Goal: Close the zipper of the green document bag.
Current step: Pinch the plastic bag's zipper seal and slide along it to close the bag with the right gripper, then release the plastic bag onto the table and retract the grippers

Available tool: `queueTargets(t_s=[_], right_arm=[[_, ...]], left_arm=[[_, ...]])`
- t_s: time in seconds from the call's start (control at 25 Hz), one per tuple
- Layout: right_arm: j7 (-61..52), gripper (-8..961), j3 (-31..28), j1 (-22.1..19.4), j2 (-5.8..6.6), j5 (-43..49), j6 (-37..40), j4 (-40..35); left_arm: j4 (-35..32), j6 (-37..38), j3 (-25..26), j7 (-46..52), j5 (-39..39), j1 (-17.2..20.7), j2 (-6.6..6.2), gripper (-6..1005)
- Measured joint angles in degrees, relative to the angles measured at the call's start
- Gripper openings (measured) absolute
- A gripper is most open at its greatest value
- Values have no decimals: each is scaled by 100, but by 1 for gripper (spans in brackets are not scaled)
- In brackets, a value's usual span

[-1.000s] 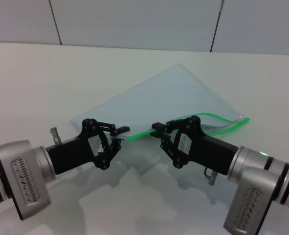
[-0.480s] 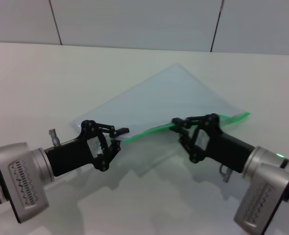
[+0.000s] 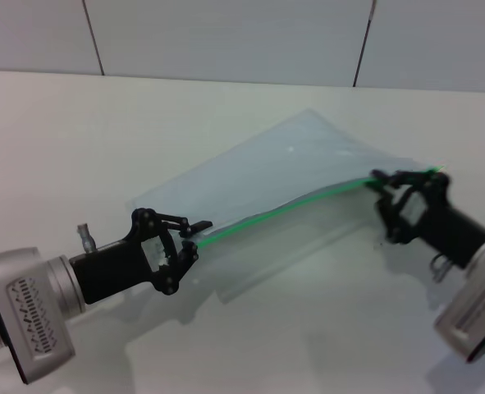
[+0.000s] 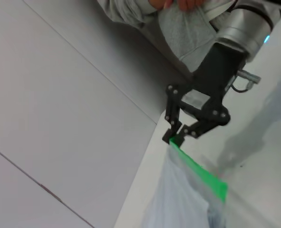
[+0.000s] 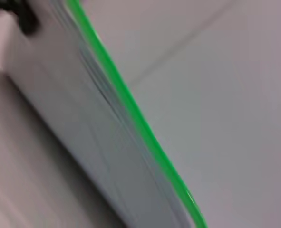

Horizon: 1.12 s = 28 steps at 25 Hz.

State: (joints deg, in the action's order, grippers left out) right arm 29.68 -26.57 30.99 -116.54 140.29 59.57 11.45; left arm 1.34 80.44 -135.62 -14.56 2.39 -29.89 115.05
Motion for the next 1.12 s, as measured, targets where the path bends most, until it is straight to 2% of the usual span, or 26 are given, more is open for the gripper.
queueTargets(t_s=[0.32,0.56,0.72,0.88,0.96,1.12], right_arm=[[2,78,-957,-94,-12,-1,-30,-593],[114,77,-1171,-120,-49,-112,-34,-697],[452,77,-1263,-272,-74,-860,68,-530],[614,78,-1243,-640,-72,-1674,799,-200],[549,140,-1211,-871,-74,-2068,1416,-40],[-42,265,-1165,-1192,-77,-2405,2265,300]], left_arm=[[-3,2,0,-31,-16,38,-1,29],[-9,-4,52,-45,12,47,8,28],[-2,-46,198,-53,199,40,49,27],[-22,16,452,-45,820,153,66,28],[-41,126,628,9,1181,221,90,29],[-45,689,868,253,1765,380,105,185]])
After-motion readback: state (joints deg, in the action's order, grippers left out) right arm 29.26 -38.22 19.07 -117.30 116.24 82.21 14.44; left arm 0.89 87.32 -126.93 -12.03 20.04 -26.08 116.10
